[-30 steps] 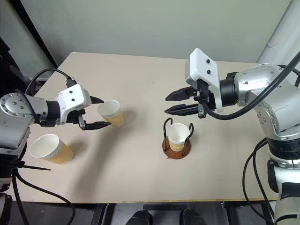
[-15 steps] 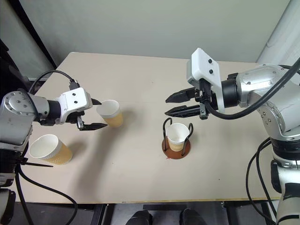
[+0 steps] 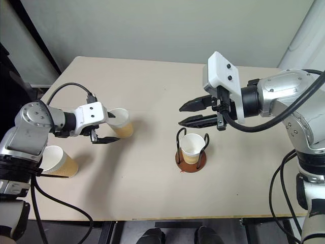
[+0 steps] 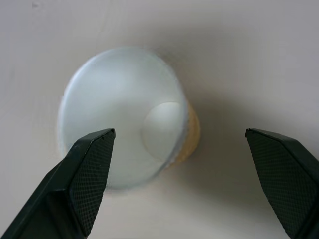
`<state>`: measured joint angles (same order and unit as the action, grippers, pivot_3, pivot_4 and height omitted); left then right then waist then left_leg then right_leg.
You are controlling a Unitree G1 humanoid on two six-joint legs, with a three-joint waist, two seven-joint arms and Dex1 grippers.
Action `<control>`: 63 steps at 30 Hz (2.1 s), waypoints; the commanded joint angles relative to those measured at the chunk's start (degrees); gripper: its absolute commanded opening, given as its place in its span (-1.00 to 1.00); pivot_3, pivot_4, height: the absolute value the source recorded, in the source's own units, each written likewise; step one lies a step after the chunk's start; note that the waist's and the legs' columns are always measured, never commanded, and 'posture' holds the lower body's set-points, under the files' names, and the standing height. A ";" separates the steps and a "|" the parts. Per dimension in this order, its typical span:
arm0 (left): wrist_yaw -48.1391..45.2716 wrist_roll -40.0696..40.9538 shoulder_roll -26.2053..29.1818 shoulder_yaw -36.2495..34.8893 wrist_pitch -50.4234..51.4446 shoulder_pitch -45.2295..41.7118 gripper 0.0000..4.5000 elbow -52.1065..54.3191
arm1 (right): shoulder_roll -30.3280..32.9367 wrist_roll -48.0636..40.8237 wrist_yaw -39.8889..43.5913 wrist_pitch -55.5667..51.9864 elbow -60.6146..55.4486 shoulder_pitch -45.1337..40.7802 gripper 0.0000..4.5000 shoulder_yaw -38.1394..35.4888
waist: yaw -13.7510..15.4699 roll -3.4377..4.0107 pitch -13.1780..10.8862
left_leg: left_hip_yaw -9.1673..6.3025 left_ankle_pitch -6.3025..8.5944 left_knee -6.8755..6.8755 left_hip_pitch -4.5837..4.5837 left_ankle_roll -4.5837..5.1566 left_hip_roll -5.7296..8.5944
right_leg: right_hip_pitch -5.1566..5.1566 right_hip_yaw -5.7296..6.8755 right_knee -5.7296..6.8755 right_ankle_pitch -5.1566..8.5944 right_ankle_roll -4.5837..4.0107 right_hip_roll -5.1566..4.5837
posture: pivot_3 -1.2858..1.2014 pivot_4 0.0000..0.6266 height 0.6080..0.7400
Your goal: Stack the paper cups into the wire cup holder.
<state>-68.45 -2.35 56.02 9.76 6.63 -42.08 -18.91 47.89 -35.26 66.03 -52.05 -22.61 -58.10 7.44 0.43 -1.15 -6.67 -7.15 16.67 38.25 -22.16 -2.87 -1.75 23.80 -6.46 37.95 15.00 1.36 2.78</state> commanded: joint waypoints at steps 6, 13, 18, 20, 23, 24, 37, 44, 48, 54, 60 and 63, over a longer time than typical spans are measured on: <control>-1.21 -0.65 -0.57 -0.57 -3.28 -2.37 -0.04 -0.95 | 0.99 -0.66 -0.69 0.37 -1.20 -0.84 -0.28 -1.91 | 0.00 0.00 0.00 | 0.00 0.00 0.01 -0.07 0.00 0.00 | 0.06 0.00 0.00 0.00 0.00 0.00 | 0.03 -0.52 1.00; -4.68 2.05 -0.55 -1.66 -0.72 -3.37 -0.99 0.23 | 1.49 -0.82 -0.33 0.42 -1.15 -0.53 -0.28 -1.95 | 0.02 0.00 0.00 | 0.00 0.00 0.05 -0.11 0.00 0.00 | 0.07 0.01 0.01 0.00 0.00 0.00 | 0.03 -0.52 1.00; -8.02 5.36 0.45 -3.46 2.44 -5.19 -0.99 2.14 | 2.36 -1.13 0.36 0.74 -1.08 -0.07 -0.28 -1.87 | 0.05 -0.01 0.01 | 0.00 0.00 0.06 -0.13 0.00 0.00 | 0.08 0.02 0.01 0.00 0.00 0.00 | 0.03 -0.52 1.00; -9.20 6.88 0.71 -4.23 3.83 -5.74 -0.99 3.30 | 2.62 -1.19 0.53 0.83 -1.06 0.12 -0.28 -1.85 | 0.05 -0.01 0.01 | 0.00 0.00 0.10 -0.16 0.00 0.00 | 0.09 0.02 0.01 0.00 0.00 0.00 | 0.03 -0.52 1.00; -11.18 10.79 0.35 -6.11 7.27 -7.33 -0.99 6.26 | 3.26 -0.79 0.82 1.12 -0.73 0.59 -0.28 -1.74 | 0.04 -0.01 0.01 | 0.00 0.00 0.12 -0.17 0.00 0.00 | 0.09 0.02 0.01 0.00 0.00 0.00 | 0.03 -0.52 1.00; -11.76 11.94 0.24 -6.52 8.24 -7.86 -0.99 7.13 | 3.51 -0.56 0.90 1.26 -0.57 0.75 -0.28 -1.67 | 0.06 -0.01 0.01 | 0.00 0.00 0.12 -0.18 0.00 0.00 | 0.09 0.04 0.02 0.00 0.00 0.00 | 0.03 -0.52 1.00; -17.44 20.72 -7.31 -4.32 16.77 -21.80 -0.99 8.37 | 8.32 0.26 -0.46 1.77 -3.15 5.85 -0.28 -3.41 | 0.57 -0.01 0.01 | -0.05 0.08 0.60 -0.39 0.15 0.00 | 0.09 0.07 0.09 -0.05 0.10 -0.02 | 0.03 -0.52 1.00; -21.76 20.52 -13.51 -0.71 15.67 -30.27 -0.99 3.37 | 12.30 -0.71 -0.85 0.86 -6.43 9.99 -0.28 -5.80 | 0.59 -0.01 0.01 | -0.04 0.14 0.79 -0.50 0.25 0.00 | 0.07 0.04 0.08 -0.11 0.21 -0.04 | 0.03 -0.52 1.00; -23.76 20.51 -15.78 0.54 14.88 -32.76 -0.99 1.33 | 14.69 -0.93 -0.79 0.92 -7.74 11.59 -0.28 -6.93 | 0.63 -0.01 0.01 | -0.02 0.17 0.84 -0.57 0.30 0.00 | 0.07 0.02 0.02 -0.15 0.27 -0.04 | 0.03 -0.52 1.00; -24.05 24.11 -20.44 4.68 14.73 -37.00 -0.99 -2.42 | 16.40 -2.62 -3.02 -1.43 -9.55 10.96 -0.28 -9.73 | 0.90 -0.01 0.01 | -0.02 0.20 0.92 -0.68 0.35 0.00 | 0.10 0.00 -0.02 -0.19 0.37 -0.04 | 0.03 -0.52 1.00; -24.05 27.41 -22.62 10.30 13.40 -38.24 -0.99 -4.49 | 16.75 -4.95 -5.08 -3.88 -11.89 11.20 -0.28 -11.22 | 1.13 -0.01 0.01 | 0.02 0.23 1.01 -0.73 0.40 0.01 | 0.10 -0.04 -0.03 -0.19 0.45 -0.05 | 0.03 -0.52 1.00; -24.05 28.55 -22.64 13.45 12.35 -37.79 -0.99 -4.56 | 16.96 -5.50 -5.87 -4.52 -12.27 11.12 -0.28 -11.53 | 1.25 -0.01 0.01 | 0.04 0.23 1.04 -0.74 0.41 0.01 | 0.11 -0.05 -0.02 -0.19 0.47 -0.05 | 0.03 -0.52 1.00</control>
<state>-89.93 24.77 33.18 22.62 20.39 -78.43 -24.15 63.80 -39.85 61.06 -56.42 -34.04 -46.09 -1.43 1.68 -1.16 -6.67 -7.12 16.90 39.30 -22.90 -2.47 -1.74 23.91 -6.51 37.93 14.81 1.85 2.73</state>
